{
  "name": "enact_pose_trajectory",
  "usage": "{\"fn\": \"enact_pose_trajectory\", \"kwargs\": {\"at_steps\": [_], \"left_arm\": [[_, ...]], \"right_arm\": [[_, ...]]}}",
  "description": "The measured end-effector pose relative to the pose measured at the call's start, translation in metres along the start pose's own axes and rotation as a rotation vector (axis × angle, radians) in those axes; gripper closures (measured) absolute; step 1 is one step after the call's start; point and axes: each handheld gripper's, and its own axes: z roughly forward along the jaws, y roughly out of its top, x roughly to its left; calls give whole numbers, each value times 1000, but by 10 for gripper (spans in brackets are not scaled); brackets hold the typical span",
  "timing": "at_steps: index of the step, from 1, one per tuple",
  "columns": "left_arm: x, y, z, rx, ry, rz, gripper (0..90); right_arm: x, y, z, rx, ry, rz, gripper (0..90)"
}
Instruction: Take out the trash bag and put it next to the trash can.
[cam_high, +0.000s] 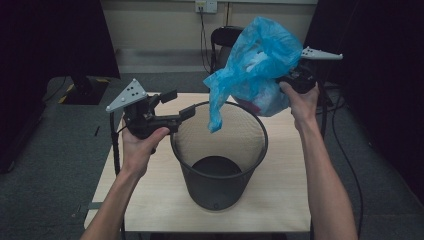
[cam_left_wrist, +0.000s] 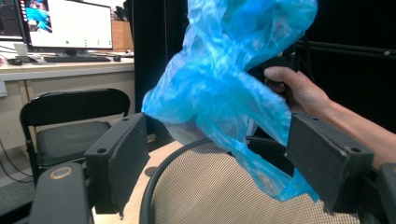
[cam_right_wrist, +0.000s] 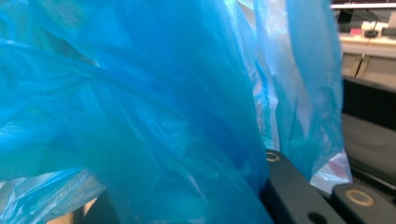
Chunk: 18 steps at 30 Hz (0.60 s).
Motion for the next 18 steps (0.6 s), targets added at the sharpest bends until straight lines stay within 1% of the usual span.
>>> {"fn": "enact_pose_trajectory", "kwargs": {"at_steps": [1,3,4,5,6,7,8,10,12,15,16,17,18], "left_arm": [[0,-2,-3,9,-2,0,204],[-1,-6,-8,9,-3,-3,203],[-1,-10,-12,22,-3,1,202],[-3,-15,-19,33,4,7,195],[-4,-21,-25,28,5,7,179],[-3,-24,-29,31,12,9,177],[-3,-28,-33,42,19,9,177],[-1,-36,-42,55,21,12,177],[0,-42,-47,79,23,22,177],[0,-58,-54,107,21,25,177],[1,-64,-56,85,10,2,175],[4,-69,-60,80,-14,-29,176],[4,-72,-61,96,-3,-32,179]], "right_arm": [[-1,-5,2,4,0,8,853],[-4,-19,7,26,-10,18,854],[-5,-24,8,30,-10,27,853],[-6,-32,8,36,-10,39,853],[-6,-43,8,52,-21,41,854],[-7,-50,7,64,-22,40,854],[-9,-56,7,69,-22,44,854],[-14,-70,5,77,-42,73,855],[-16,-81,5,87,-42,81,855],[-16,-96,6,111,-41,80,855],[-16,-100,7,117,-41,81,855],[-17,-106,7,125,-40,84,855],[-18,-114,9,138,-43,90,855]]}}
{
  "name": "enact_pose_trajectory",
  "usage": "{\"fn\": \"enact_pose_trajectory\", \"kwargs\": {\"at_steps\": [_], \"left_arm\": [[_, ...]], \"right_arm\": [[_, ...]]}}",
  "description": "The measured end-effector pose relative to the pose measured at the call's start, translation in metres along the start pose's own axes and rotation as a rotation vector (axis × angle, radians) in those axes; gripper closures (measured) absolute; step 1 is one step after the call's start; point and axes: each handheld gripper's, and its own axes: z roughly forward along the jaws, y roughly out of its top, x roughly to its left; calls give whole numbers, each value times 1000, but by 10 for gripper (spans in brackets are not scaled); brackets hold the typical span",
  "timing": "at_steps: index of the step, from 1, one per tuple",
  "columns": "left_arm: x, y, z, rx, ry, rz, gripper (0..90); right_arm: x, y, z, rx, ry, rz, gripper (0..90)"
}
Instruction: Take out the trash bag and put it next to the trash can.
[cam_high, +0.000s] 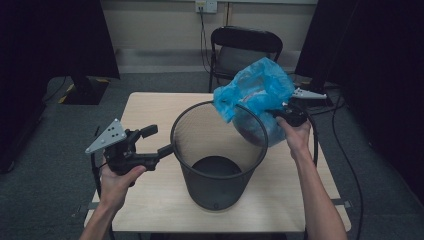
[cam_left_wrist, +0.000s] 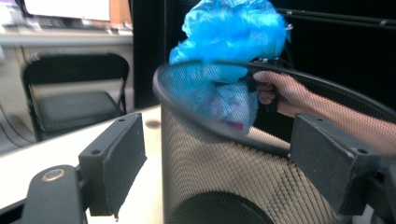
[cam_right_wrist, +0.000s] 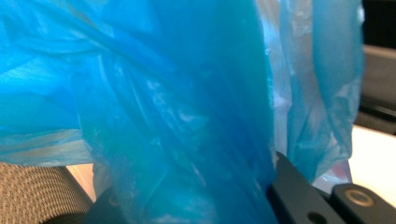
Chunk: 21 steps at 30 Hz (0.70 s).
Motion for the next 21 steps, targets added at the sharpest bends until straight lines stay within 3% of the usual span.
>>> {"fn": "enact_pose_trajectory", "kwargs": {"at_steps": [1,7,11,14,16,18,21], "left_arm": [[0,-5,-2,5,28,4,180],[0,-21,-4,45,19,-2,179],[2,-38,-6,95,46,5,176],[6,-60,-4,140,84,-3,173],[8,-75,3,203,116,-3,172],[9,-90,9,220,112,-25,171],[5,-117,18,288,121,-8,196]], "right_arm": [[-1,-4,1,8,1,3,855],[-11,-34,11,46,-15,39,854],[-13,-50,13,61,-10,51,854],[-16,-62,13,79,-28,59,854],[-17,-73,14,99,-38,62,854],[-17,-82,15,104,-36,65,854],[-15,-95,18,107,-33,73,854]]}}
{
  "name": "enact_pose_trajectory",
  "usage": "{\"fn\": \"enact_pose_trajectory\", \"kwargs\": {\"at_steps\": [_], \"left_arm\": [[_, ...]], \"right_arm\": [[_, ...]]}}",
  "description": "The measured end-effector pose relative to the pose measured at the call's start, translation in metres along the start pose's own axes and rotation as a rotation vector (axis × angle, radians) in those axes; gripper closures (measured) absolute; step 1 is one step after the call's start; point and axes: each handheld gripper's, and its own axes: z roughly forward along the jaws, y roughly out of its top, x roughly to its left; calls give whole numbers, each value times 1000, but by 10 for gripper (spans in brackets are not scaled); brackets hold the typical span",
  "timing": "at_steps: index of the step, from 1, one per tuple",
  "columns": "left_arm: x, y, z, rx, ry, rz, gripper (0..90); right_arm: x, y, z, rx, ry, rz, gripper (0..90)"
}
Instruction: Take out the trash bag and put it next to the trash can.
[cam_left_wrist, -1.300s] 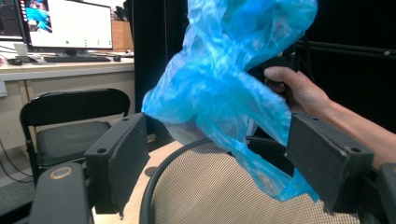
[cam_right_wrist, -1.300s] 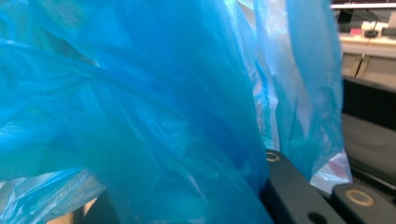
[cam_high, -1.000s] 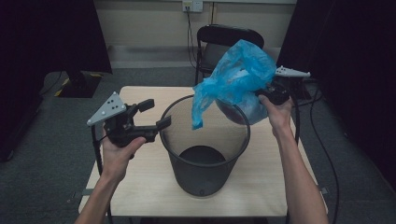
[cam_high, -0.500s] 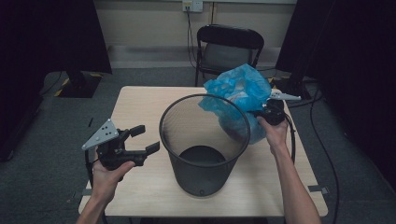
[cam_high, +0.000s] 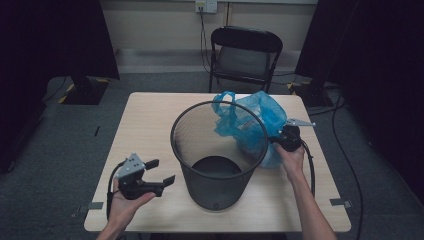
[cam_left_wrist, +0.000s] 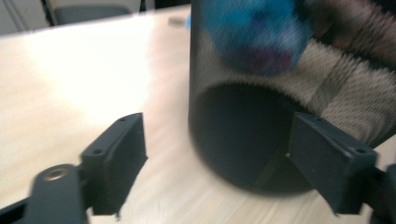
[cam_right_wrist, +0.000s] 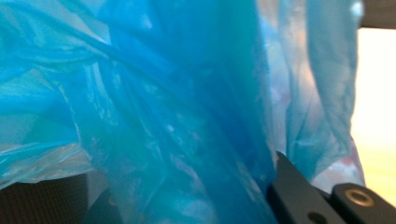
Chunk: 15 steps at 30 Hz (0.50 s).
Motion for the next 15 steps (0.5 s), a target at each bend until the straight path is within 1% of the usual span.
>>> {"fn": "enact_pose_trajectory", "kwargs": {"at_steps": [1,2,3,4,5,6,7,9,11,12,13,15], "left_arm": [[-1,-7,4,22,-1,5,206],[-2,-11,7,34,-2,1,206],[-3,-17,12,61,2,3,206],[-3,-21,14,76,-3,2,205],[-3,-25,17,84,-1,9,205],[-3,-28,18,93,5,14,205],[-2,-32,21,107,16,9,205],[0,-37,24,121,25,-3,205],[0,-43,27,128,56,0,201],[1,-45,28,140,61,1,193],[3,-47,29,150,66,-12,188],[6,-50,32,174,84,-5,188]], "right_arm": [[1,-5,2,6,4,-1,854],[3,-8,4,10,4,1,854],[3,-10,6,13,3,-2,853],[5,-13,9,22,7,-1,853],[6,-15,12,27,3,0,852],[7,-17,14,23,2,3,853],[7,-18,16,22,2,6,852],[7,-20,21,34,-14,0,853],[7,-20,26,34,-14,7,853],[7,-19,28,33,-16,4,852],[7,-18,30,30,-12,10,851],[9,-15,35,21,-9,6,849]]}}
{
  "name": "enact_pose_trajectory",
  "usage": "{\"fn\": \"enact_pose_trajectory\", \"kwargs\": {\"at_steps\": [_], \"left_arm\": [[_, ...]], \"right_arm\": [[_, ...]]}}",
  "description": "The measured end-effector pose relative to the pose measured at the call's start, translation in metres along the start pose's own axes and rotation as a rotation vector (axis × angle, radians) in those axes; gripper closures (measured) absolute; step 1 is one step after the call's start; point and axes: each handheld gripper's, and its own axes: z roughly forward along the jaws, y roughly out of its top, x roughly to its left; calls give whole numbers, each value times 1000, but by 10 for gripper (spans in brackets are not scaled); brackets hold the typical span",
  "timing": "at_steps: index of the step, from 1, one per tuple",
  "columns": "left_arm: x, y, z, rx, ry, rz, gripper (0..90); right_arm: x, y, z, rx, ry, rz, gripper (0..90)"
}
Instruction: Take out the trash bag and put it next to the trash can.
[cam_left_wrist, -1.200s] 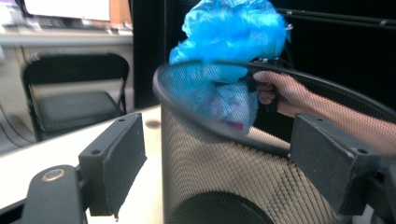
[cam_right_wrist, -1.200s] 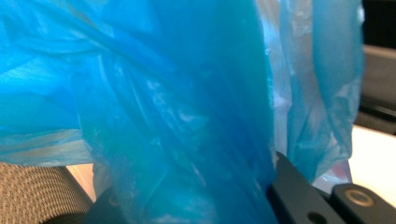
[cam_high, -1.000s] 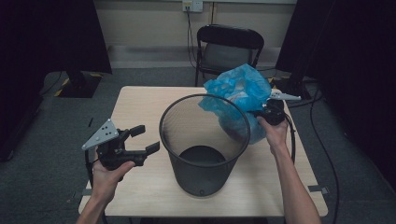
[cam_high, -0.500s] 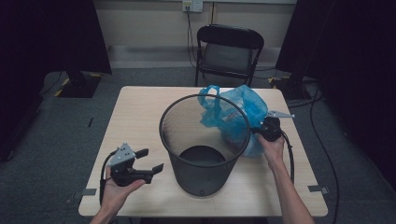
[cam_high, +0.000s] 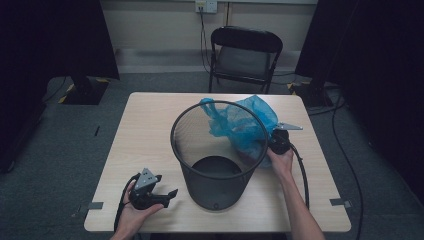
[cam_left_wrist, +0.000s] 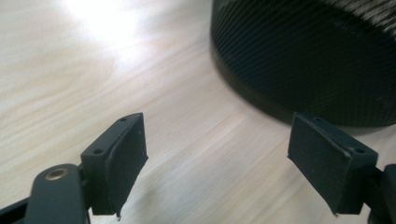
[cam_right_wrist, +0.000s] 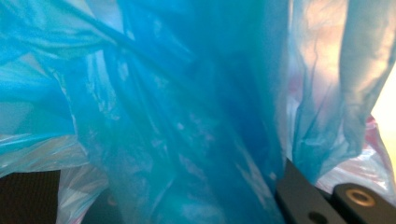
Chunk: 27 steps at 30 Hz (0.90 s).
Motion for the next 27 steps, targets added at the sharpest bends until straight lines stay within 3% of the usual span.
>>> {"fn": "enact_pose_trajectory", "kwargs": {"at_steps": [4,9,12,17,20,27], "left_arm": [[2,-3,6,41,41,27,181],[3,-3,13,89,48,19,180],[3,-5,16,106,72,28,173],[4,-4,17,111,90,21,146],[4,-4,18,111,96,15,141],[4,-4,18,111,95,14,140]], "right_arm": [[4,8,7,-30,28,24,820],[10,13,4,-47,48,35,742],[12,15,-2,-61,40,42,649],[16,16,-15,-82,10,55,360],[16,19,-20,-91,-3,63,240],[18,25,-35,-104,-7,49,163]]}}
